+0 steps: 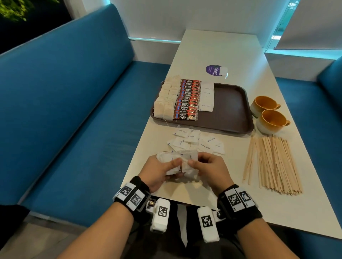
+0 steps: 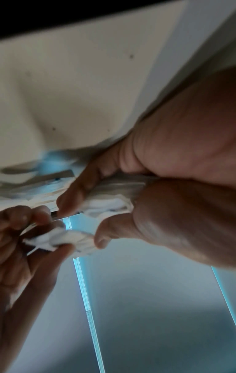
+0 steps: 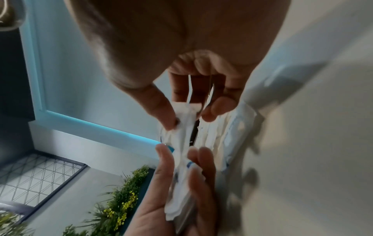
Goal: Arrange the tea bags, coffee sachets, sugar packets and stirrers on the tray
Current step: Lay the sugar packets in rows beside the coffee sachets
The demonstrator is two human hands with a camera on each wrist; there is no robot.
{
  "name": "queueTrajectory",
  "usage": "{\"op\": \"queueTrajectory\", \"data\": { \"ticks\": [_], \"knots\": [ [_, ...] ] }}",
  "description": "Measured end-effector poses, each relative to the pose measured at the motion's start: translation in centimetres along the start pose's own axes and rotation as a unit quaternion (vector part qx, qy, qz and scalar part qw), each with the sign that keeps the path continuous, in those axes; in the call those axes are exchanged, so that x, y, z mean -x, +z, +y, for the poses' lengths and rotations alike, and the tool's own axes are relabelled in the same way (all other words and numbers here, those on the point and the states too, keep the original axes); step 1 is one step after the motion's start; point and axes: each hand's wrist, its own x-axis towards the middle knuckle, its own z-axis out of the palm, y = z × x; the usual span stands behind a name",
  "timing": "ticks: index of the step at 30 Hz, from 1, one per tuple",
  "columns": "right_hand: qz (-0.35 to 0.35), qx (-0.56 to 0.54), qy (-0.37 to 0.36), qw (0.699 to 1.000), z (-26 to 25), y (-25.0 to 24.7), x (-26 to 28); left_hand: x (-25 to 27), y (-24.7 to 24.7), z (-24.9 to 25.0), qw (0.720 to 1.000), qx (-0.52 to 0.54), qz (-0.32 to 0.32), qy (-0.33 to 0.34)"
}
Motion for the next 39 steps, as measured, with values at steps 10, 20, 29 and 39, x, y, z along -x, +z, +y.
{"op": "queueTrajectory", "data": {
  "ticks": [10, 20, 29, 39],
  "knots": [
    [-0.003, -0.048, -0.014, 0.999, -0.2, -0.3, -0.3, -0.4, -0.3, 0.1, 0.999, 0.029, -0.007, -0.023],
    [-0.006, -0.011, -0.057, 0.998, -0.3, -0.2, -0.3, -0.5, -0.9, -0.7, 1.0, -0.027, -0.015, 0.001],
    [-0.044, 0.006, -0.035, 0.998, -0.7, -1.2, 0.1, -0.1, -0.4, 0.0, 1.0, -0.005, -0.009, -0.01],
    [-0.038, 0.038, -0.024, 0.998, -1.7, -1.8, -1.3, -0.3, -0.1, 0.0, 0.999, 0.011, 0.03, -0.008]
  ]
}}
